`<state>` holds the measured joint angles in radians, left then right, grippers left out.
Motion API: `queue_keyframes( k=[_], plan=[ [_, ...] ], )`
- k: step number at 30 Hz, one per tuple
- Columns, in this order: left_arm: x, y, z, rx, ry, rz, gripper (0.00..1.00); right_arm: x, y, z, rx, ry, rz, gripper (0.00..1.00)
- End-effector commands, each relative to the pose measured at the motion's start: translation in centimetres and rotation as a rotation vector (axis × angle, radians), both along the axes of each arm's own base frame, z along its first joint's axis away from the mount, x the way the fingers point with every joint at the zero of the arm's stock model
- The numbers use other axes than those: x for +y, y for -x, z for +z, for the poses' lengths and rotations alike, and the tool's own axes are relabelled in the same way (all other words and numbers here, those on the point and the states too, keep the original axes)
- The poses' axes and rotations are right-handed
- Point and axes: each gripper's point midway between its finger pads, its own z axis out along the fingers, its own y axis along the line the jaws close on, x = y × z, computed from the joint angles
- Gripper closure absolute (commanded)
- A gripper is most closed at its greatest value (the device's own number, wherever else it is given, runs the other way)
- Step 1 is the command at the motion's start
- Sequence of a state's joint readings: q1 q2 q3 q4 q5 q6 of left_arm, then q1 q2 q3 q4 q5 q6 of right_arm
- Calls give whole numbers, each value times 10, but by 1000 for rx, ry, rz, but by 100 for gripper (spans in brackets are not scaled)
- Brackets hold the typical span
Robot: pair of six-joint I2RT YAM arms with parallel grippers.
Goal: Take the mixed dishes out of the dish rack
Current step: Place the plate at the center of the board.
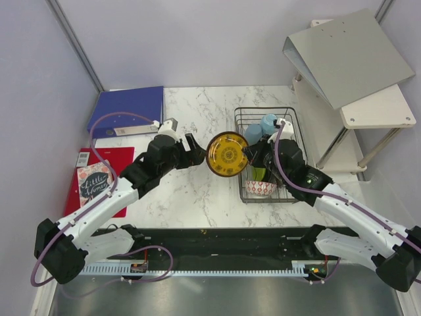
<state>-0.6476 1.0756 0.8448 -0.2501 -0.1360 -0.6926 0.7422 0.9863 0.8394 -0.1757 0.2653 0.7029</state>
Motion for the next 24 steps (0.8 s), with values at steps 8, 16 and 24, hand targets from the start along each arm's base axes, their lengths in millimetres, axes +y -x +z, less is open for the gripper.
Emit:
queue_keyframes(
  k=[8, 16, 24],
  plan=[
    [-21, 5, 33, -147, 143, -110, 11, 58, -3, 33, -32, -203, 189, 100],
    [-19, 6, 28, -139, 140, -106, 76, 57, 4, 37, -51, -232, 209, 100],
    [-19, 3, 26, -134, 146, -87, 98, 52, 6, 27, -50, -193, 214, 73]
  ],
)
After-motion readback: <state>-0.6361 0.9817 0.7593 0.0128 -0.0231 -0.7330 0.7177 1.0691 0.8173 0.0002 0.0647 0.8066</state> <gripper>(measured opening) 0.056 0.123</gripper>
